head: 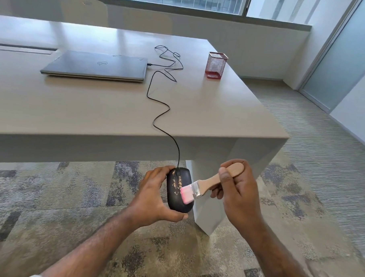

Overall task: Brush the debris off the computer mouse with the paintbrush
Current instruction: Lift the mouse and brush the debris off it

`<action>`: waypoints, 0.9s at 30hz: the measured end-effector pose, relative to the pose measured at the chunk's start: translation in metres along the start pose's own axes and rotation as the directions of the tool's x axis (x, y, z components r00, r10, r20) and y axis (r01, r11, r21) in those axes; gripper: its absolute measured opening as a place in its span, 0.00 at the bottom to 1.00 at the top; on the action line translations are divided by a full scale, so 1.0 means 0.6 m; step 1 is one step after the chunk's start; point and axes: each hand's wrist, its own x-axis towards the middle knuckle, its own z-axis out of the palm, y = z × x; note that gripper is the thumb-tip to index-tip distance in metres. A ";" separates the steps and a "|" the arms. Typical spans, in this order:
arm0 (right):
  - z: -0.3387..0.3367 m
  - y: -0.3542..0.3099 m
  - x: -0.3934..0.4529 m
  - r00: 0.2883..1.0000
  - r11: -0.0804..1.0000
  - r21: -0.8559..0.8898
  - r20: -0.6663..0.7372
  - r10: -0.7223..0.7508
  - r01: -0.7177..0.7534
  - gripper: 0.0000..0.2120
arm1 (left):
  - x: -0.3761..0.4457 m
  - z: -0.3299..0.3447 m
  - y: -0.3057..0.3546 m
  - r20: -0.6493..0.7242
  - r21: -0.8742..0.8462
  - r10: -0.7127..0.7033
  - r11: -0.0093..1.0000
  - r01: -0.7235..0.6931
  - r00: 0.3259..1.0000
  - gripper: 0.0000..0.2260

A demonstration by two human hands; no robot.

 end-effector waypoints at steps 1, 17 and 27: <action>-0.001 0.002 0.000 1.000 1.000 -0.027 -0.009 0.012 -0.012 0.05 | 0.000 0.000 0.001 0.003 0.005 0.003 1.000 -0.003 1.000 0.56; -0.016 -0.005 0.015 0.996 0.994 -0.109 -0.091 -0.005 -0.005 0.07 | 0.000 0.003 0.007 0.011 0.041 0.040 0.998 -0.040 0.999 0.56; -0.014 -0.010 0.025 0.998 0.980 -0.199 -0.063 -0.026 0.013 0.09 | -0.002 0.008 0.005 0.027 0.082 0.081 0.993 -0.083 0.996 0.56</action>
